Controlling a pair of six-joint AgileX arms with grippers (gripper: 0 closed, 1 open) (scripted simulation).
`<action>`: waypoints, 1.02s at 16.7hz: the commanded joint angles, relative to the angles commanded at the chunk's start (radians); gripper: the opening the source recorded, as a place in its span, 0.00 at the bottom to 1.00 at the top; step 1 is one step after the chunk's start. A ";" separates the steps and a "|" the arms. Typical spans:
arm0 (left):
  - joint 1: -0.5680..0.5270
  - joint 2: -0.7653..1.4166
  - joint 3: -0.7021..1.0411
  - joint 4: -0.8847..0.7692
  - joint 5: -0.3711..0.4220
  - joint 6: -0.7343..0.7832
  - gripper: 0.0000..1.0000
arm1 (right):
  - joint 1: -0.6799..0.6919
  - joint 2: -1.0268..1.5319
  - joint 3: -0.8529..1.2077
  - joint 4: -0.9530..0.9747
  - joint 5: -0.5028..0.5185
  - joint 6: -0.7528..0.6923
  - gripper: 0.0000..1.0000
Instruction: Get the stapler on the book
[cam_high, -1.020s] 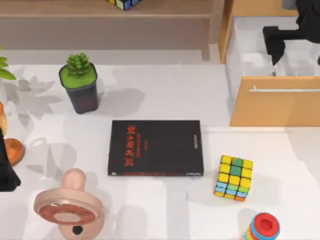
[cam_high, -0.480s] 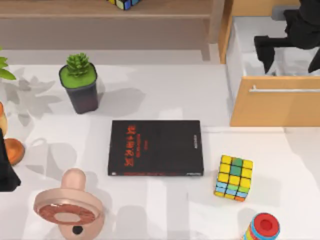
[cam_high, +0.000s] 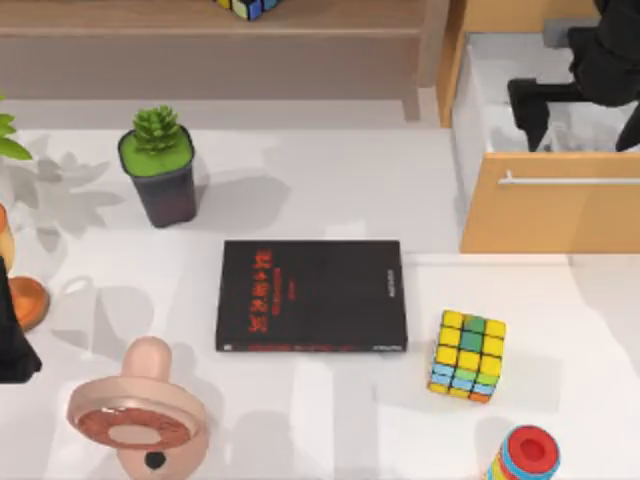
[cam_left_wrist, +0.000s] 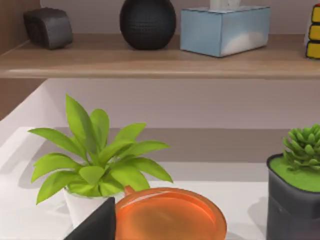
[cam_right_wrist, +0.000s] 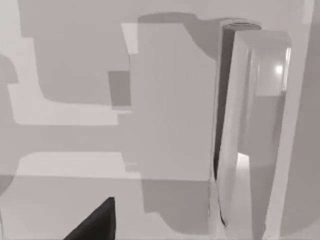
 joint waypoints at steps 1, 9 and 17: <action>0.000 0.000 0.000 0.000 0.000 0.000 1.00 | 0.001 -0.003 -0.015 0.011 0.000 0.001 1.00; 0.000 0.000 0.000 0.000 0.000 0.000 1.00 | 0.002 0.052 -0.058 0.111 0.001 0.002 1.00; 0.000 0.000 0.000 0.000 0.000 0.000 1.00 | 0.001 0.065 -0.056 0.121 0.000 0.002 0.77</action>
